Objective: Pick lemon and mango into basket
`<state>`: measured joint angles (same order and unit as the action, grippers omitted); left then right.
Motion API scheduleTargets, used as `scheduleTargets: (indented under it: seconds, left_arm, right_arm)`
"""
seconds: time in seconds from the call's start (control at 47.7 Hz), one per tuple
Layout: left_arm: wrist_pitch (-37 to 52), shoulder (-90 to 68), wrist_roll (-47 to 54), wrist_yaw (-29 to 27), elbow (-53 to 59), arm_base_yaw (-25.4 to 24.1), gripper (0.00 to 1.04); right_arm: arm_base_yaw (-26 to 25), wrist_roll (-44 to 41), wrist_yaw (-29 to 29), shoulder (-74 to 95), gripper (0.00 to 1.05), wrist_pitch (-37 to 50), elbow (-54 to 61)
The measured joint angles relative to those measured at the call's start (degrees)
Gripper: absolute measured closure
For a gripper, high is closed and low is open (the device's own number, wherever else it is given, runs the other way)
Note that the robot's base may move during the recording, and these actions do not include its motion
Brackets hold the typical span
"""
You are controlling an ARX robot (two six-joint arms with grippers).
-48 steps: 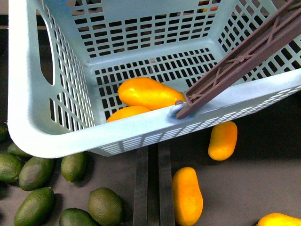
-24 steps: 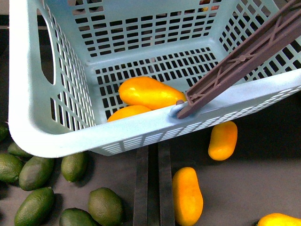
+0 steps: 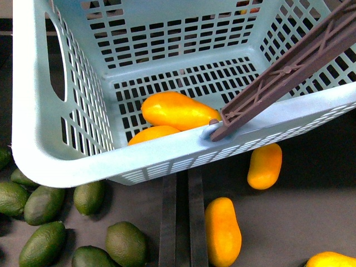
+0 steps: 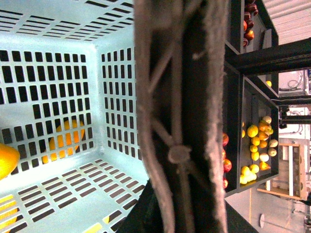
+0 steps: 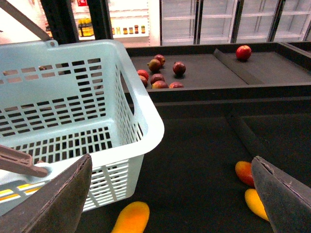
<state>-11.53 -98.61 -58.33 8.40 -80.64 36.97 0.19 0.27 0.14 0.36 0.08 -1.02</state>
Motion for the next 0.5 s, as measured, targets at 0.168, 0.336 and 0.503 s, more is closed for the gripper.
scheduleTargets:
  seconds: [0.168, 0.336, 0.503]
  left_arm:
    - [0.0, 0.0, 0.1, 0.4, 0.0, 0.5, 1.00]
    - [0.0, 0.0, -0.7, 1.0, 0.0, 0.6, 1.00]
    - [0.0, 0.0, 0.0, 0.2, 0.0, 0.3, 1.00]
  right_arm:
    - [0.0, 0.0, 0.1, 0.0, 0.09, -0.1, 0.0]
    - [0.0, 0.0, 0.0, -0.1, 0.09, -0.1, 0.0]
    - [0.0, 0.0, 0.0, 0.0, 0.09, -0.1, 0.0]
